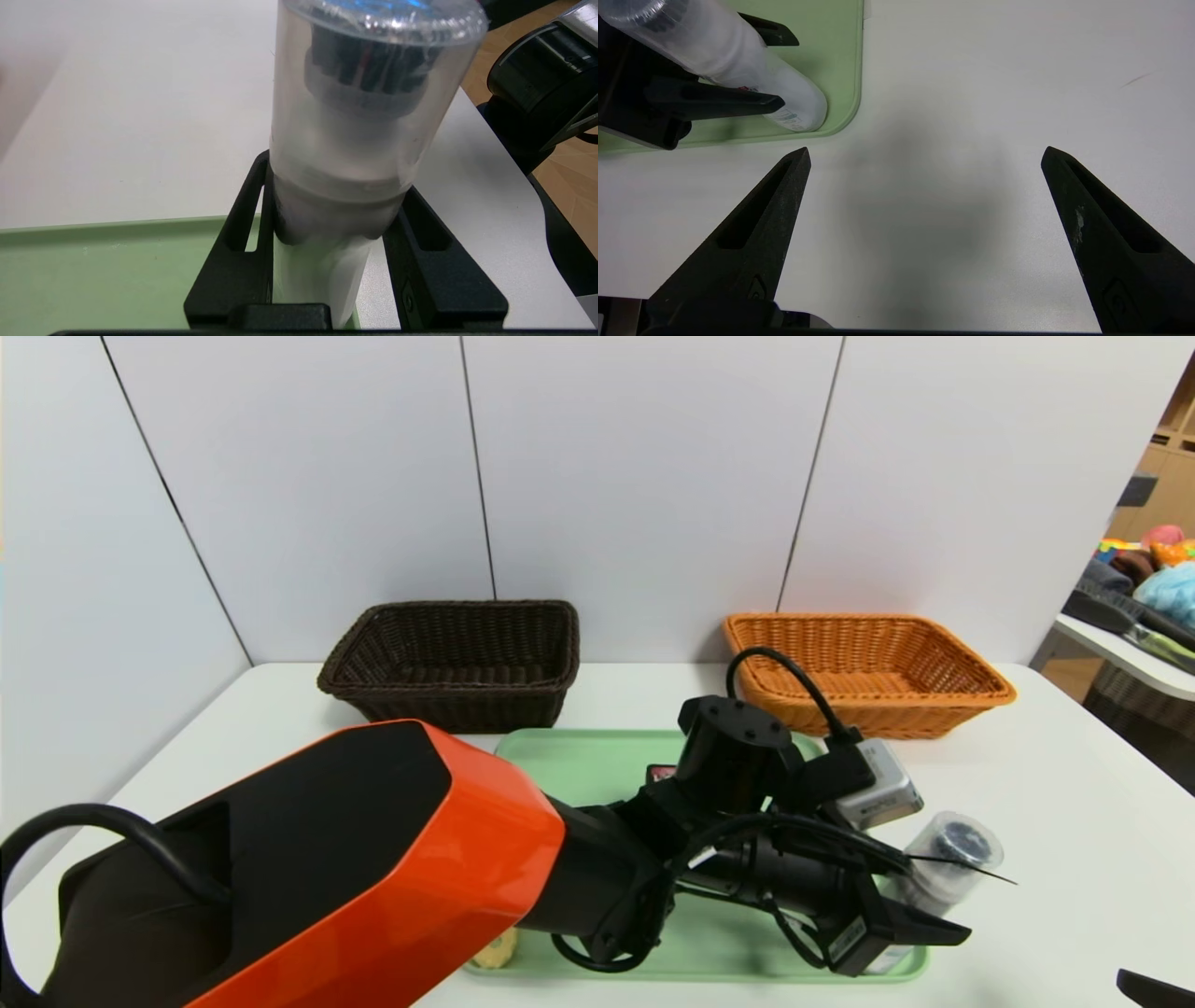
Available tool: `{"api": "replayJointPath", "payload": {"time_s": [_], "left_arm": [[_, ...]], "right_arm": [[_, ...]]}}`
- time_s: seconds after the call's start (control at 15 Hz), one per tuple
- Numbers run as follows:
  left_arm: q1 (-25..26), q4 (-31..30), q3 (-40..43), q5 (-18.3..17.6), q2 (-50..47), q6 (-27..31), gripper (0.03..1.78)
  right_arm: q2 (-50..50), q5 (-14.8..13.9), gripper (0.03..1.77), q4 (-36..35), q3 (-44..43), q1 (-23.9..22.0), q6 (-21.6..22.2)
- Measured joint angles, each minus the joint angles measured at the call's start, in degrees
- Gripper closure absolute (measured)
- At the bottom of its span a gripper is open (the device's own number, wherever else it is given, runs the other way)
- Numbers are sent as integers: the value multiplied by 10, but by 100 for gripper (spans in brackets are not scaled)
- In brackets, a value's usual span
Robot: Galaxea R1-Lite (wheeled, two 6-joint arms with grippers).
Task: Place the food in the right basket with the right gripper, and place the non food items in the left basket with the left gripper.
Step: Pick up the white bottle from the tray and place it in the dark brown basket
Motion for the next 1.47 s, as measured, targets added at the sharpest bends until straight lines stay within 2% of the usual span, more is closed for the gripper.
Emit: {"api": "replayJointPath", "payload": {"time_s": [0.27,0.67,1.13,1.47], "left_arm": [[1,0,-19,37,-24,-14,115],[45,26,-53,40,-60,-27,115],[182,136,-148,35,-119,-28,115],[285,148,-175,34,-134,-34,115]], "right_arm": [[0,0,9,-14,9,0,9],[2,1,9,-31,14,1,9],[2,6,9,-32,13,1,9],[4,7,9,-32,13,1,9]]}}
